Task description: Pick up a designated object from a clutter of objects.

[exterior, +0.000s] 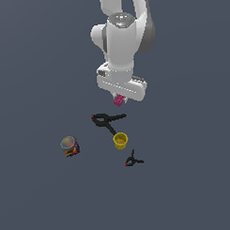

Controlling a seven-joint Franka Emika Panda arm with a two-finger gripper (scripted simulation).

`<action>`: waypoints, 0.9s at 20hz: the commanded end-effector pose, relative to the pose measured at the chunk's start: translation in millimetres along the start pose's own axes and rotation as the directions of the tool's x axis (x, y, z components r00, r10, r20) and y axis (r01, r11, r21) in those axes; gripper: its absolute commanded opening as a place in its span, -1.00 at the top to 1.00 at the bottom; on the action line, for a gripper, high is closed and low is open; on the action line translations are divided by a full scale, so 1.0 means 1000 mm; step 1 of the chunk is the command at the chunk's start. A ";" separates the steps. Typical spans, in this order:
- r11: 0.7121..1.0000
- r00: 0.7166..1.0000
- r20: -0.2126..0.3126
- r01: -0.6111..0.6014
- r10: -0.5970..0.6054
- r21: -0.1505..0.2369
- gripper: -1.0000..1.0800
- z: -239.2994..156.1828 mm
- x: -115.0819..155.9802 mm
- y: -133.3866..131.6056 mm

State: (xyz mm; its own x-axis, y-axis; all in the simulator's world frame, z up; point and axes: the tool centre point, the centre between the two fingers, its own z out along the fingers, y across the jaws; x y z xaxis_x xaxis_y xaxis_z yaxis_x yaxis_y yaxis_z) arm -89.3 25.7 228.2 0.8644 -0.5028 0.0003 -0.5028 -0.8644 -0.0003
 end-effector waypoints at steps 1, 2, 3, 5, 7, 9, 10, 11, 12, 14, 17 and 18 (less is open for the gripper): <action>1.000 1.000 0.000 0.000 0.000 0.000 1.00 -0.023 -0.002 0.002; 1.000 1.000 0.000 0.000 0.000 0.000 1.00 -0.032 -0.002 0.003; 1.000 1.000 0.000 0.000 0.000 0.000 1.00 -0.042 -0.003 0.003; 1.000 1.000 0.000 0.000 0.000 0.000 1.00 -0.060 -0.004 0.004; 1.000 1.000 0.000 0.000 0.000 0.000 1.00 -0.078 -0.004 0.006; 1.000 1.000 0.000 0.000 0.000 0.000 1.00 -0.097 -0.005 0.007; 1.000 1.000 0.000 0.000 0.000 0.000 1.00 -0.106 -0.005 0.007; 1.000 1.000 0.000 0.000 0.000 0.000 1.00 -0.115 -0.006 0.008; 1.000 1.000 0.000 0.000 0.000 0.000 1.00 -0.123 -0.006 0.008; 1.000 1.000 0.000 0.000 0.000 0.000 1.00 -0.138 -0.006 0.009; 1.000 1.000 0.000 0.000 0.000 0.000 1.00 -0.158 -0.006 0.010; 1.000 1.000 0.000 0.000 0.000 0.000 1.00 -0.163 -0.006 0.010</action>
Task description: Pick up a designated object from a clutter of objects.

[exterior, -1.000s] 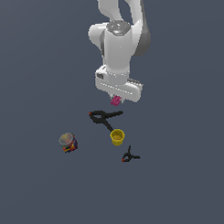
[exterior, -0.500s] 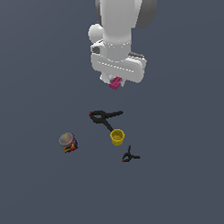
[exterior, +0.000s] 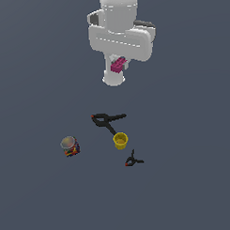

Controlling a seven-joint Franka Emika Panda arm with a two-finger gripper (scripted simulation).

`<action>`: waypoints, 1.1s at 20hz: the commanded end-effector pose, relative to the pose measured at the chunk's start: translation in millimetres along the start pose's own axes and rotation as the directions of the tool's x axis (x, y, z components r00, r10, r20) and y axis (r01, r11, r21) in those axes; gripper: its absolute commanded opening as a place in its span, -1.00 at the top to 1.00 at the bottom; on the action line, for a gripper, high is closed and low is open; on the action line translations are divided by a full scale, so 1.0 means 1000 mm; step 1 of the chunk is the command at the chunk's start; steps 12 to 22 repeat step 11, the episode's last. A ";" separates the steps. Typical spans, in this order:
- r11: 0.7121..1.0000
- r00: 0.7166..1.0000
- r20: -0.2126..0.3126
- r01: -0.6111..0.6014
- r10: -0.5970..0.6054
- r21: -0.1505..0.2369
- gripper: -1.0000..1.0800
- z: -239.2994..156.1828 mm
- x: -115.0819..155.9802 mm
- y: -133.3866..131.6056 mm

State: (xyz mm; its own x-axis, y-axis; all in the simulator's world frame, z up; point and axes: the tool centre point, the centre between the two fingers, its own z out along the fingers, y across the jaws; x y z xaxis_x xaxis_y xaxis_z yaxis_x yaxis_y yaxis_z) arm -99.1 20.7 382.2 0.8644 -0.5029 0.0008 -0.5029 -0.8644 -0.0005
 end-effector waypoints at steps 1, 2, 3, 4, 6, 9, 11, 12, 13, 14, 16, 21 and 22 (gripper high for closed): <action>1.000 1.000 0.001 0.000 0.000 -0.001 1.00 -0.015 0.000 0.001; 1.000 1.000 0.001 0.000 0.000 -0.001 1.00 -0.019 0.000 0.001; 1.000 1.000 0.001 0.000 0.000 -0.001 1.00 -0.023 0.000 0.001; 1.000 1.000 0.001 0.000 0.000 -0.001 1.00 -0.027 0.000 0.001; 1.000 1.000 0.001 0.000 0.000 -0.001 1.00 -0.033 0.000 0.001; 1.000 1.000 0.001 0.000 0.000 -0.001 1.00 -0.038 0.001 0.001; 1.000 1.000 0.001 0.000 0.000 -0.001 1.00 -0.038 0.001 0.001; 1.000 1.000 0.001 0.000 0.000 -0.001 1.00 -0.038 0.001 0.001; 1.000 1.000 0.001 0.000 0.000 -0.001 1.00 -0.038 0.001 0.001; 1.000 1.000 0.001 0.000 0.000 -0.001 1.00 -0.038 0.001 0.001; 1.000 1.000 0.001 0.000 0.000 -0.001 1.00 -0.038 0.001 0.001; 1.000 1.000 0.001 0.000 0.000 -0.001 1.00 -0.038 0.001 0.001; 1.000 1.000 0.001 0.000 0.000 -0.001 1.00 -0.038 0.001 0.001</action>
